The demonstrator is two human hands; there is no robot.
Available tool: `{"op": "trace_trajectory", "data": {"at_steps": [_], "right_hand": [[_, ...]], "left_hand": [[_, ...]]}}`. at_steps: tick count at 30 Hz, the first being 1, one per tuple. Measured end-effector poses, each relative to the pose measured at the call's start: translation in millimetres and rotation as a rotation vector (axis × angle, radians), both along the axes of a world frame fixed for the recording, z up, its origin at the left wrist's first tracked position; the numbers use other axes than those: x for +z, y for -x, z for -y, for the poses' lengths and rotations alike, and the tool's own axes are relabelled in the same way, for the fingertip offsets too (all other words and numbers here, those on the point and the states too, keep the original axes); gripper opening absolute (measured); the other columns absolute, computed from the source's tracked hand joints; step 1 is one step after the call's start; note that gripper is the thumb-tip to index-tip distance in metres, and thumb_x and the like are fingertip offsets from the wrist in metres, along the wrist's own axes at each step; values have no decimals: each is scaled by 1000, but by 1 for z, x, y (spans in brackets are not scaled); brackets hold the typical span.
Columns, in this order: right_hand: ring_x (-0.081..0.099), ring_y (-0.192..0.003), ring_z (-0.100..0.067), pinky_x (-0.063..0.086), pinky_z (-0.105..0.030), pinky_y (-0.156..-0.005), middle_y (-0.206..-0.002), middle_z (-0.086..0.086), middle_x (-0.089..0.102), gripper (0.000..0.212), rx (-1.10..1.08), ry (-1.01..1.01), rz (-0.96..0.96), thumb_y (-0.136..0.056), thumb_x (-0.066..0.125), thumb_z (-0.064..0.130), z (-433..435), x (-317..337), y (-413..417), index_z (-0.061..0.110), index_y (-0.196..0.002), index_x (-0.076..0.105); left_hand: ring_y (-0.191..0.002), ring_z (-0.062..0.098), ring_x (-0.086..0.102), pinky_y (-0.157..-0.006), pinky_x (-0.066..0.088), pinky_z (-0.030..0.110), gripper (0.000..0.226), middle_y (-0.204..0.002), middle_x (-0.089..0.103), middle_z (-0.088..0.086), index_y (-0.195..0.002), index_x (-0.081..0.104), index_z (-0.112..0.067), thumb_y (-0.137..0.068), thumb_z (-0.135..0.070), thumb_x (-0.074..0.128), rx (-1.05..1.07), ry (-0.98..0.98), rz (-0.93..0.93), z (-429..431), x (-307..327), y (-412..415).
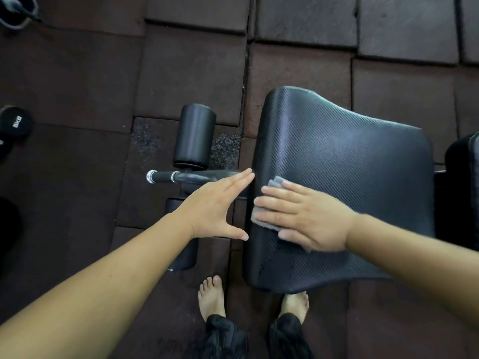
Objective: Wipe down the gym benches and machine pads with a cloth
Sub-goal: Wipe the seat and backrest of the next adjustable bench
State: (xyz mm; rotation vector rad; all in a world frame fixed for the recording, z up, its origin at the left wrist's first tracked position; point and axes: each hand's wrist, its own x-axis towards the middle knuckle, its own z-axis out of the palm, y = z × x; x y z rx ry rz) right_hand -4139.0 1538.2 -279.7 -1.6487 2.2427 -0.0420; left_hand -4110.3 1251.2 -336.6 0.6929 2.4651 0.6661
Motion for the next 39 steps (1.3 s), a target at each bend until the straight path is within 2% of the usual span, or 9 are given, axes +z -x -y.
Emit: {"op": "trace_trajectory", "data": {"at_steps": [4,7,12,14,18,21,27,34,39], "right_hand": [[17,-158,-24,13,-51,-128,-166,-2,33,56,-160,4,-48,-109,24,48,14,-3,47,24,-158,38],[19,-157,-27,14,-53,-127,-164,-3,36,56,-281,35,-109,-108,26,48,23,-8,20,23,-156,42],[22,-156,-29,10,-52,-127,-163,-3,38,55,17,42,-33,-109,30,49,17,-6,-89,23,-156,41],[22,-156,-28,8,-49,-128,-163,-3,38,55,120,25,-11,-109,29,47,12,-6,-87,23,-157,40],[25,-155,-27,13,-49,-128,-161,-3,41,53,-117,18,-96,-108,30,46,18,-7,-23,23,-154,46],[21,-156,-29,13,-52,-127,-163,-4,37,55,-257,15,-155,-108,30,47,22,-8,-41,22,-155,43],[15,-158,-29,18,-52,-126,-168,-6,28,57,-113,26,-75,-110,31,47,7,-8,-123,22,-161,32],[10,-158,-29,8,-46,-129,-171,-10,14,64,-900,40,-120,-105,26,47,14,-11,-37,19,-163,23],[-2,-159,-31,5,-50,-129,-172,-13,2,70,-959,20,-121,-106,24,48,39,-15,-127,10,-164,11]], "left_hand": [[-154,17,29,-117,40,47,137,-174,4,-10,-166,-4,-27,-66,-86,69,-23,17,-36,2,-3,-14],[-150,19,35,-112,43,48,137,-174,4,-11,-166,-5,-29,-66,-86,68,-23,21,-41,2,-4,-28],[-149,18,36,-112,43,47,136,-174,4,-11,-165,-6,-32,-66,-81,71,-28,22,-46,4,-7,-46],[-149,20,37,-113,43,47,136,-174,5,-11,-165,-7,-32,-66,-81,72,-31,27,-42,4,-8,-52],[-150,20,36,-112,43,47,138,-174,5,-11,-165,-9,-32,-65,-87,67,-9,46,-36,2,-6,-57],[-154,14,30,-114,42,47,135,-174,5,-15,-165,-5,-33,-65,-86,68,17,32,-31,1,-3,-60],[-154,12,28,-116,40,45,127,-173,7,-15,-165,3,-37,-68,-78,74,38,2,-54,-2,7,-66],[-155,11,23,-120,36,46,126,-172,5,-18,-164,4,-41,-66,-85,70,57,31,-28,-5,15,-64],[-155,13,25,-120,36,48,127,-173,10,-14,-165,7,-37,-66,-86,71,71,31,-39,-7,19,-64]]}}
